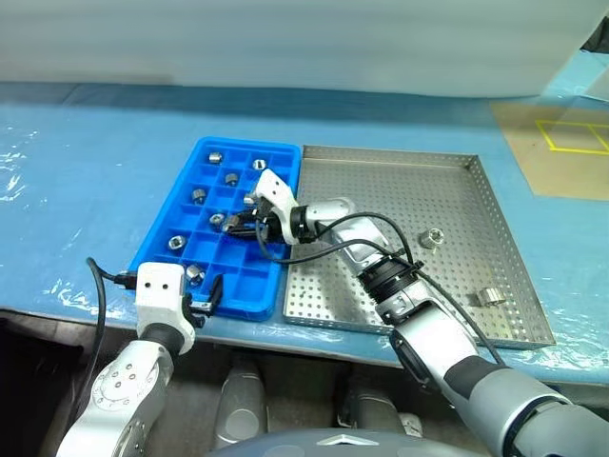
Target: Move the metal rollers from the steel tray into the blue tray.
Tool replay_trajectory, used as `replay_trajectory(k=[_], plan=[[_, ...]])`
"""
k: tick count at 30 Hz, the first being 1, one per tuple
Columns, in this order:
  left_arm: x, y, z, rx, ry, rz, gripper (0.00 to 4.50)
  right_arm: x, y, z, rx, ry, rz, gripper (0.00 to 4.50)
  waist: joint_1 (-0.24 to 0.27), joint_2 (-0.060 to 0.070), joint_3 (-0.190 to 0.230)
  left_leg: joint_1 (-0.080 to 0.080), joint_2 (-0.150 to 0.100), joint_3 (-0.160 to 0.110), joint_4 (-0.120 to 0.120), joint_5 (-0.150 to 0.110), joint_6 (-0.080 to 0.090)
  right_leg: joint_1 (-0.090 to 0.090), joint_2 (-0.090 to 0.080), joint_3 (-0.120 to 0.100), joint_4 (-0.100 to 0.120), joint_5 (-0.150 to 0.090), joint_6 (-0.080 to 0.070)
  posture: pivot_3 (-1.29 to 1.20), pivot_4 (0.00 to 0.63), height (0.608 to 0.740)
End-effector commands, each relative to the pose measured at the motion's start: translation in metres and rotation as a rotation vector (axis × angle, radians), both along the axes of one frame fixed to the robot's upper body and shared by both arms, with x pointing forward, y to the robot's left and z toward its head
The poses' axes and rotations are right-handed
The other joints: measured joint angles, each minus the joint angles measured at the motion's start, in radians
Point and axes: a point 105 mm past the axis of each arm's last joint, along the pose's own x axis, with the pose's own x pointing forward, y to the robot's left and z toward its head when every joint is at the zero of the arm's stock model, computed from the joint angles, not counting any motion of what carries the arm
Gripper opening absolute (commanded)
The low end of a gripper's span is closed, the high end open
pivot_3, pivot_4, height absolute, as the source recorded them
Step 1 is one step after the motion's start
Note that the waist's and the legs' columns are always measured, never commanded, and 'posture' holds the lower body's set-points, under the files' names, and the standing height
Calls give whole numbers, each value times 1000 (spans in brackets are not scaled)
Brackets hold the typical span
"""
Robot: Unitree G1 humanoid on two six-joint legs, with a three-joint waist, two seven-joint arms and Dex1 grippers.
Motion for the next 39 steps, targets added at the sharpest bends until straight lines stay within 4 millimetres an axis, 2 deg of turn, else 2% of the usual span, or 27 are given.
replay_trajectory(k=[1, 7, 11, 14, 20, 22, 25, 28, 32, 36, 39], plan=[[0, 2, 7, 16, -36, 15, 3748, -5, 9, 10, -1, -49, 44, 1172, 0, 0, 0, 0, 0, 0, 0, 0, 0, 0, 0, 0, 0, 0, 0, 406, 150, 740], [7, 1, 11, 30, -57, 3, 3748, -12, 3, -11, -76, -14, 69, 1172, 1, 0, 0, 0, 0, 0, 0, 0, 0, 0, 0, 0, 0, 0, 0, 394, 150, 740], [14, 3, 11, 38, -67, -6, 3748, -14, 2, -16, -71, 7, 55, 1172, 0, 0, 0, 1, 0, 0, 0, 0, 0, 0, 0, 0, 0, 0, 0, 375, 150, 740], [20, 2, 15, 40, -77, -11, 3748, -15, 2, -18, -61, 16, 40, 2209, 0, 0, 0, 1, 0, 0, 0, 0, 0, 0, 0, 0, 1, 0, 0, 364, 150, 740], [35, -6, 37, 49, -125, -56, 3748, -7, -5, -10, -16, 3, -20, 4271, -2, 0, 0, 1, -1, 0, 1, 1, -1, 1, 0, 0, 2, 0, 0, 311, 150, 740], [42, -11, 45, 48, -143, -84, 3748, -3, -10, -3, 25, -2, -47, 4271, -4, 0, 0, 1, -1, 0, 1, 2, -4, 1, 0, 0, 2, 0, 0, 288, 150, 740], [54, -25, 56, 55, -168, -176, 3748, 8, -31, 8, 76, -17, -112, 4271, -6, 0, 0, 1, -1, 0, 1, 3, -5, 0, 0, 0, 3, 0, 0, 236, 150, 740], [60, -38, 60, 67, -176, -273, 3748, 10, -51, 12, 91, -20, -143, 4271, -9, 0, 0, 1, -1, 0, 2, 3, -5, 0, 0, 1, 3, 0, 0, 179, 150, 740], [76, -58, 67, 53, -194, -401, 3748, 22, -104, 14, 68, -41, -284, 4271, -14, 0, 0, 0, -1, 0, 3, 3, -5, 0, 0, 1, 4, 0, 0, 95, 150, 740], [87, -79, 76, 43, -219, -538, 3748, 33, -149, 16, 36, -60, -439, 4271, -40, 0, 0, 1, -2, 0, 5, 3, -5, 0, 0, 3, 6, 1, 1, 16, 150, 740], [90, -96, 71, 57, -209, -667, 3748, 42, -182, 16, 9, -57, -585, 4271, -63, 0, 0, 2, -2, 0, 6, 3, -5, 0, 0, 3, 8, 1, 0, -38, 150, 740]])
